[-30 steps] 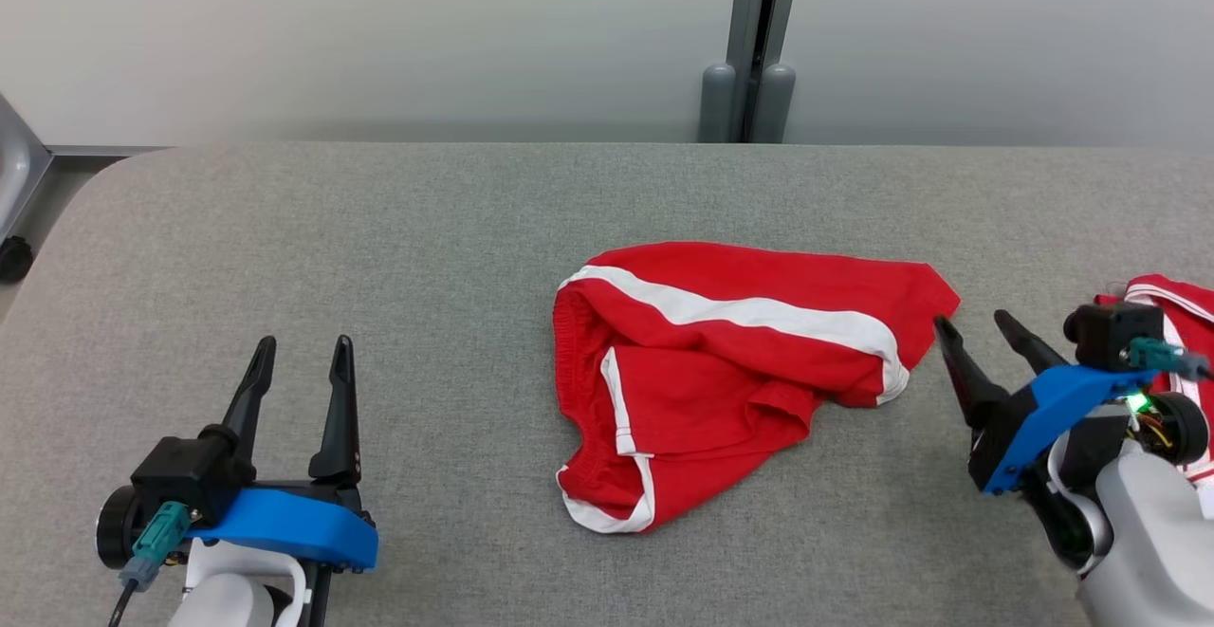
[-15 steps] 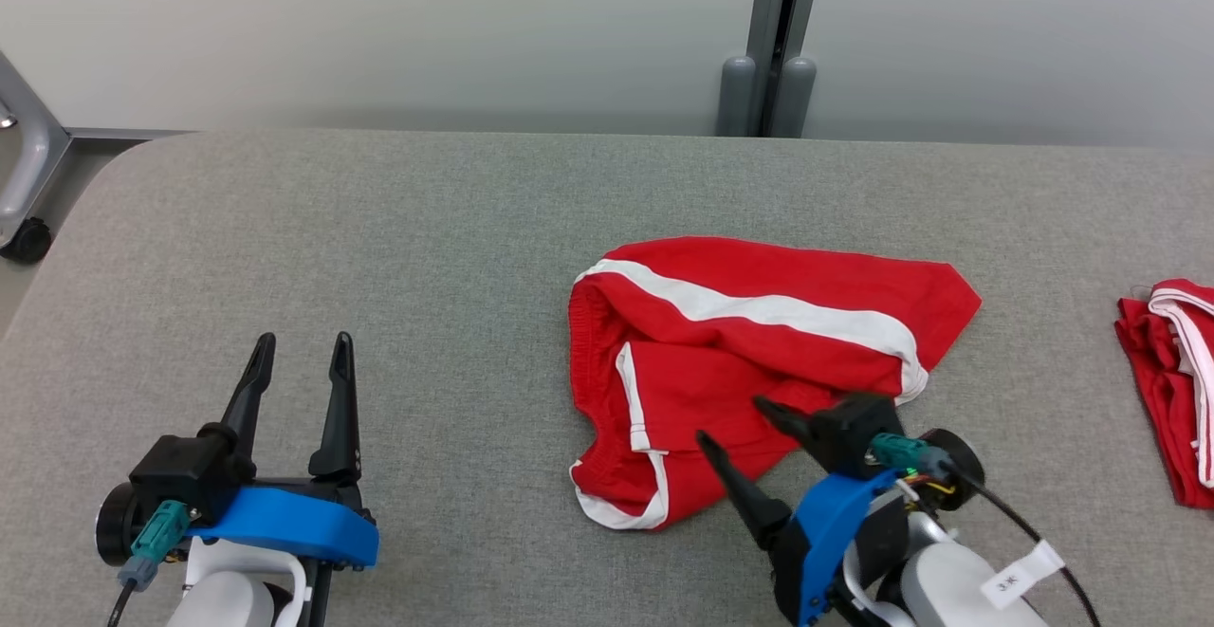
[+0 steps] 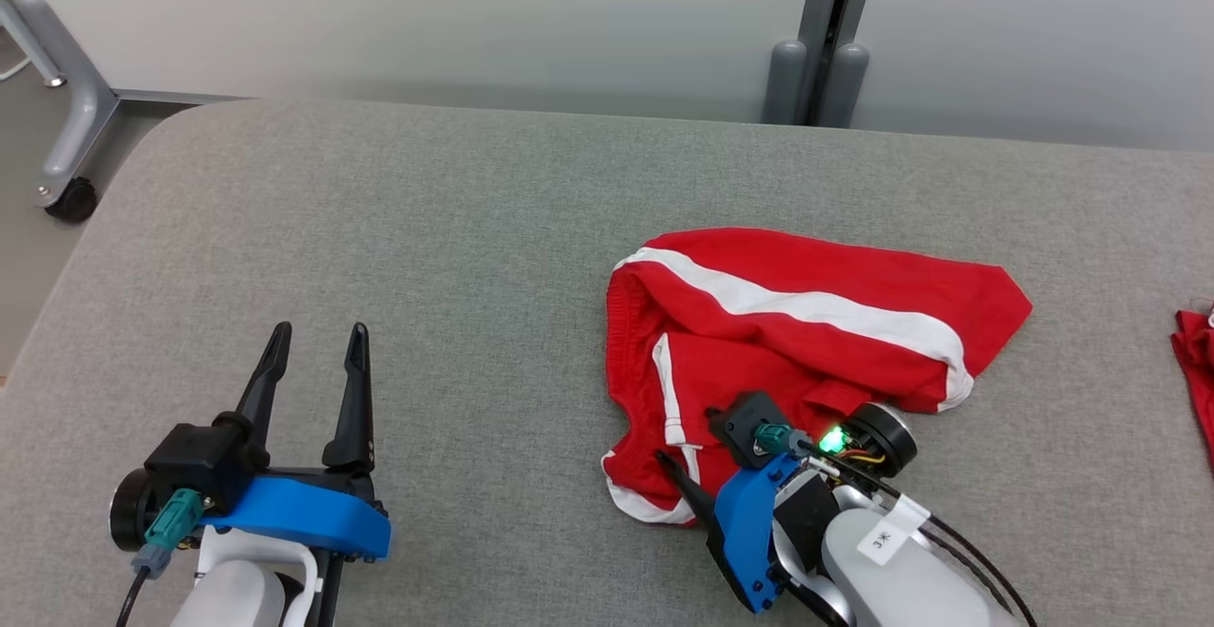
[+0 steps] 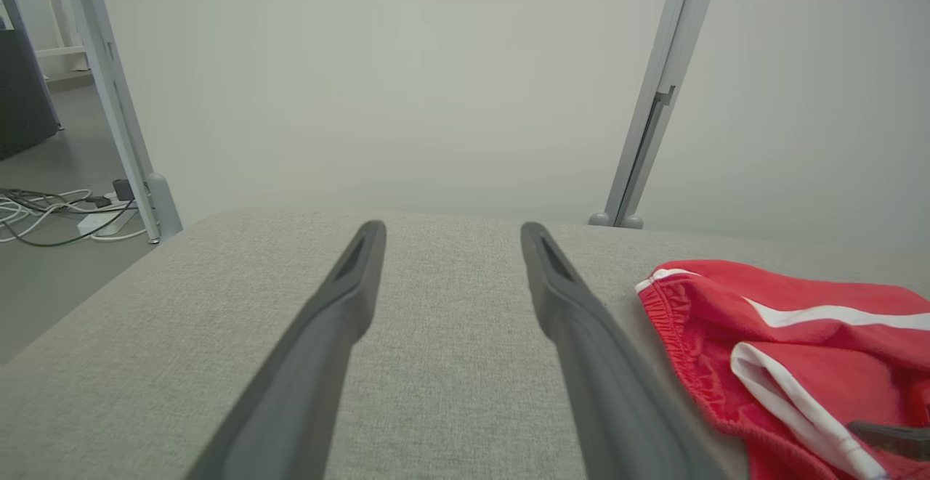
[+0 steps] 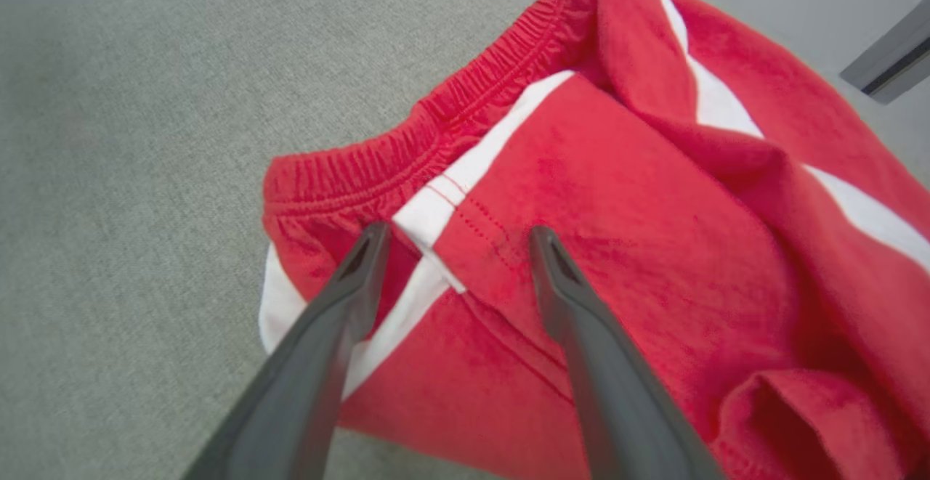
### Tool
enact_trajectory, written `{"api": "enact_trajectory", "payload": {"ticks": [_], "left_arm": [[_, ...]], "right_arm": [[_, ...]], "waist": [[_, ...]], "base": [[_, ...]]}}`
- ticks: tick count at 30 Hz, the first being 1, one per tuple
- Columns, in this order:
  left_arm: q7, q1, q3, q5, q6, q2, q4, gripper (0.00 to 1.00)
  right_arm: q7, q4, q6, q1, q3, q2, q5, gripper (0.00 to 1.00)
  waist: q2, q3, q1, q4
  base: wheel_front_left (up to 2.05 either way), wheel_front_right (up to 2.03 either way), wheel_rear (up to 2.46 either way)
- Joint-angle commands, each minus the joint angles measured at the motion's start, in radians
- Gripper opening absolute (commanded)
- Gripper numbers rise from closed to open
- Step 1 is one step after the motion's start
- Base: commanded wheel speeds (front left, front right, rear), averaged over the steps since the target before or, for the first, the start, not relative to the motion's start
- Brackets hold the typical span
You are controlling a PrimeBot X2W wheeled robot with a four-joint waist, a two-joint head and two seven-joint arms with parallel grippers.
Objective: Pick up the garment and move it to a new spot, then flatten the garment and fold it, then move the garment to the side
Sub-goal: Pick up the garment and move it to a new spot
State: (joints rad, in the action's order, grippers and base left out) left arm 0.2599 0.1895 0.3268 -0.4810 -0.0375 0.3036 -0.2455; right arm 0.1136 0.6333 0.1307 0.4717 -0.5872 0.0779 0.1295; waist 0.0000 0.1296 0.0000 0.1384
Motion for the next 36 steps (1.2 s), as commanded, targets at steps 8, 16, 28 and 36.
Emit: {"api": "enact_trajectory", "payload": {"ticks": [8,16,28,36], "left_arm": [[0.005,0.016,0.002,0.003,0.0,-0.003,-0.005,1.0],[0.006,0.007,-0.002,0.0,-0.005,0.0,-0.005,1.0],[0.005,-0.026,-0.018,-0.01,-0.023,0.019,0.016,1.0],[0.001,-0.022,-0.016,-0.012,-0.022,0.027,0.021,1.0]], "right_arm": [[-0.07,0.151,0.0,0.076,0.023,-0.025,-0.036,0.0],[-0.151,0.161,0.0,0.075,0.065,-0.027,0.038,0.0],[-0.176,-0.027,0.0,-0.138,0.29,-0.024,0.219,0.39],[-0.145,-0.211,0.0,-0.322,0.491,-0.026,0.239,1.0]], "waist": [[0.0,-0.001,0.0,0.019],[0.0,-0.008,0.0,0.011],[0.0,-0.022,0.0,-0.055],[0.0,-0.023,0.0,-0.084]], "base": [[0.0,0.0,0.0],[0.0,0.0,0.0],[0.0,0.0,0.0],[0.0,0.0,0.0]]}}
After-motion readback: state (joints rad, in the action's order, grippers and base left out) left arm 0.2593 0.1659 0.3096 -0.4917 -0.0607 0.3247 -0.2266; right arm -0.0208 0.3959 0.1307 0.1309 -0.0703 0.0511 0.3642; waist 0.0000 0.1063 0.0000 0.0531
